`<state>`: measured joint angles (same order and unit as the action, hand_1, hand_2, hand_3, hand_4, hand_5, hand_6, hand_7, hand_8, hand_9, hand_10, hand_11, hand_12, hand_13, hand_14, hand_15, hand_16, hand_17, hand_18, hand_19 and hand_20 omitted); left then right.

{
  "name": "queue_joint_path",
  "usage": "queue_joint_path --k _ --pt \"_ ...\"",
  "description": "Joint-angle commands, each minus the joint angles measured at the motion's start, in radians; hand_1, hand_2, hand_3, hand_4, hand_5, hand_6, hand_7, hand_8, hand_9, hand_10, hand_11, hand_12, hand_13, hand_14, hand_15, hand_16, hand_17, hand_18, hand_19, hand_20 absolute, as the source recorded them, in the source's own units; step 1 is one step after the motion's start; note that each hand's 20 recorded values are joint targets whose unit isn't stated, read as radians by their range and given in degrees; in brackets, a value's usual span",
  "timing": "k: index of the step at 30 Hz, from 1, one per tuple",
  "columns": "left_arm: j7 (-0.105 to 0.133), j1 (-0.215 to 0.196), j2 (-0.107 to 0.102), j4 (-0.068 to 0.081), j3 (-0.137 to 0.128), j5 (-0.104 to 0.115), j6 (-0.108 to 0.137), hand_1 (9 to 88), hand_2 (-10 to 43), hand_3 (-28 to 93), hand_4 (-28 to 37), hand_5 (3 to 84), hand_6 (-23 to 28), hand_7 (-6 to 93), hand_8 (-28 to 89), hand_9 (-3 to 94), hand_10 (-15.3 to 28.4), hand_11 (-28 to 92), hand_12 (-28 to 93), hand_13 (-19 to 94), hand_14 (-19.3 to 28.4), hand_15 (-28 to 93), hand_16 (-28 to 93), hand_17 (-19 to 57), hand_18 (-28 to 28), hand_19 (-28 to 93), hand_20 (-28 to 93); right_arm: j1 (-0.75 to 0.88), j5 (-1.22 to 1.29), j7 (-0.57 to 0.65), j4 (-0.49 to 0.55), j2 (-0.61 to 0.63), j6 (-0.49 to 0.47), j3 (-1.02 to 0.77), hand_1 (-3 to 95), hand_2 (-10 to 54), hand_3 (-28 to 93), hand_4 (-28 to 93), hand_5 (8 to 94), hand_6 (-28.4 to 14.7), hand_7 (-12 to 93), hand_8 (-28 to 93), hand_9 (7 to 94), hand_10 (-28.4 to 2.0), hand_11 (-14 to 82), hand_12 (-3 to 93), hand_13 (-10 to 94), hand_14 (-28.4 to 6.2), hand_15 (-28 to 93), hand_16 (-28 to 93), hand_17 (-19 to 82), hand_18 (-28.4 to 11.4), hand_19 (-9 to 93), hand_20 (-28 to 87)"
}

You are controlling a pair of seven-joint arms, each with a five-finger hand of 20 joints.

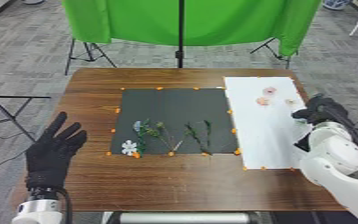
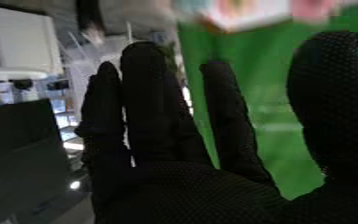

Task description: Arrange flowers

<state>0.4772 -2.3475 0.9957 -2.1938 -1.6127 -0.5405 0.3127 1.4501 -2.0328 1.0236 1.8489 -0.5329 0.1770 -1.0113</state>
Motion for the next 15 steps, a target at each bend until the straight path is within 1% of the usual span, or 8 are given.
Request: queue_joint_path --k 1,4,6,11,12,13,14,15 --pt "-0.048 -0.006 0.028 0.001 -0.007 -0.022 -0.024 20.8 7.1 82 -28.3 34.8 7.2 8.0 -8 35.4 20.4 24 11 24 28.4 61 -11 -3.3 28.4 57 36 -0.121 0.043 0.044 -0.088 -0.002 -0.018 0.128 35.1 -9.5 76 -28 47.4 0.1 16 -13 45.8 -20.8 19.4 14.4 46 -16.6 75 9 25 -25.4 80 35" --pt "-0.059 -0.006 0.037 0.000 -0.011 -0.032 -0.028 20.9 7.0 82 -28.3 34.8 7.2 8.1 -8 35.4 20.5 24 11 24 28.4 61 -11 -3.1 28.4 56 37 -0.169 0.035 0.041 -0.121 0.010 0.005 0.203 36.6 -9.5 77 -28 49.9 1.4 17 -13 48.7 -19.8 20.1 14.3 48 -15.9 74 9 26 -25.0 80 34" --pt "-0.057 -0.007 0.030 0.000 -0.009 -0.024 -0.026 21.0 7.0 82 -28.3 34.9 7.2 8.1 -8 35.4 20.5 24 11 24 28.4 61 -11 -3.1 28.4 56 38 -0.179 0.022 0.038 -0.131 0.007 -0.006 0.223 38.3 -9.5 76 -28 53.7 2.4 18 -14 54.5 -17.7 21.2 14.1 54 -14.2 72 10 27 -24.3 81 34" --pt "-0.074 -0.002 0.041 0.001 -0.013 -0.034 -0.031 20.9 7.0 82 -28.3 35.2 7.5 8.2 -8 35.4 20.6 24 11 24 28.4 61 -11 -2.9 28.4 55 40 -0.200 -0.049 0.049 -0.160 0.005 0.063 0.303 46.4 -9.5 76 -28 62.2 3.2 18 -14 68.2 -13.7 24.2 15.0 64 -9.4 66 18 31 -22.2 81 33" --pt "-0.081 0.000 0.048 0.002 -0.015 -0.039 -0.035 20.9 7.0 82 -28.3 35.3 7.5 8.2 -8 35.4 20.6 24 11 24 28.4 61 -11 -2.9 28.4 55 40 -0.204 -0.067 0.045 -0.169 0.007 0.072 0.319 50.0 -9.5 73 -28 65.2 2.8 19 -11 72.3 -12.1 20.2 19.5 66 -7.4 64 22 32 -21.3 81 33" --pt "-0.075 -0.001 0.042 0.002 -0.012 -0.034 -0.032 21.0 7.0 82 -28.3 35.3 7.6 8.1 -8 35.4 20.7 24 11 24 28.4 61 -11 -2.9 28.4 55 40 -0.215 -0.078 0.052 -0.176 0.011 0.099 0.345 55.6 -9.5 69 -28 70.5 1.8 22 -5 79.1 -9.3 13.1 27.1 69 -3.7 59 27 35 -19.0 81 33" --pt "-0.074 0.000 0.043 0.002 -0.012 -0.035 -0.033 21.0 7.0 82 -28.3 35.3 7.6 8.1 -8 35.4 20.7 24 11 24 28.4 61 -11 -2.9 28.4 55 40 -0.218 -0.089 0.052 -0.184 0.011 0.121 0.357 58.7 -9.5 68 -28 74.7 1.1 25 -3 83.4 -7.4 11.0 30.9 72 -0.6 56 29 37 -17.0 81 33" --pt "-0.065 -0.001 0.037 0.003 -0.008 -0.030 -0.032 21.0 7.0 82 -28.3 35.4 7.7 8.1 -8 35.4 20.7 24 11 24 28.4 61 -11 -2.8 28.4 55 41 -0.217 -0.093 0.047 -0.188 0.012 0.137 0.358 60.4 -9.5 67 -28 76.7 0.8 26 -2 85.6 -6.5 11.0 32.2 75 0.5 55 30 38 -15.9 82 33"
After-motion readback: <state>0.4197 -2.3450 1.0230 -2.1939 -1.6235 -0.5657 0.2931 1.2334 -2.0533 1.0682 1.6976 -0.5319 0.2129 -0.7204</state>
